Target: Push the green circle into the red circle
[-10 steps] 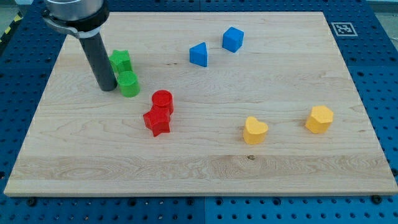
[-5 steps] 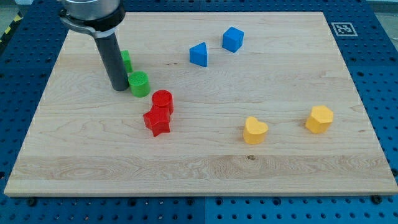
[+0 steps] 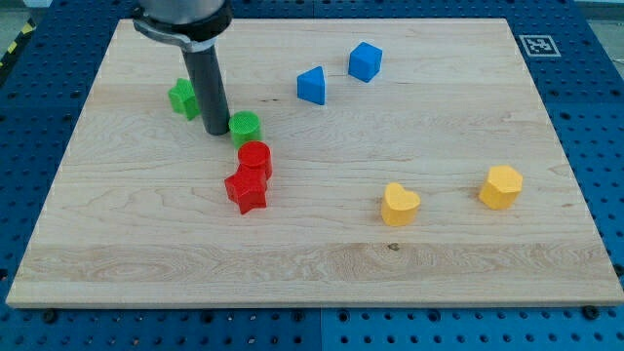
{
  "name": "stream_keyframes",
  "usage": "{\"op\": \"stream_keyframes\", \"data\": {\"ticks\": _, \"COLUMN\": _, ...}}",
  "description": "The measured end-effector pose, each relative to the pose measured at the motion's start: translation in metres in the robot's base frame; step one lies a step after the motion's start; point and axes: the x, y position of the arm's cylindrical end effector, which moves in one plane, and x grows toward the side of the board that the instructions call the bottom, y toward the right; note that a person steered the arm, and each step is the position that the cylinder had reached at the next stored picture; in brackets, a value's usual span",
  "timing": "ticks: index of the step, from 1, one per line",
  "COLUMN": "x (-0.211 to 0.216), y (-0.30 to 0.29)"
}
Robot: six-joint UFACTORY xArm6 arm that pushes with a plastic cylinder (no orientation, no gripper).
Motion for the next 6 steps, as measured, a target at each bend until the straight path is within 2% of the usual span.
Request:
{"op": "stream_keyframes", "data": {"ticks": 1, "x": -0.014, "y": 0.01}}
{"op": "stream_keyframes", "data": {"ticks": 4, "x": 0.002, "y": 0.023}}
{"op": "stream_keyframes", "data": {"ticks": 5, "x": 0.002, "y": -0.012}}
{"op": "stream_keyframes", "data": {"ticks": 6, "x": 0.015, "y": -0.012}}
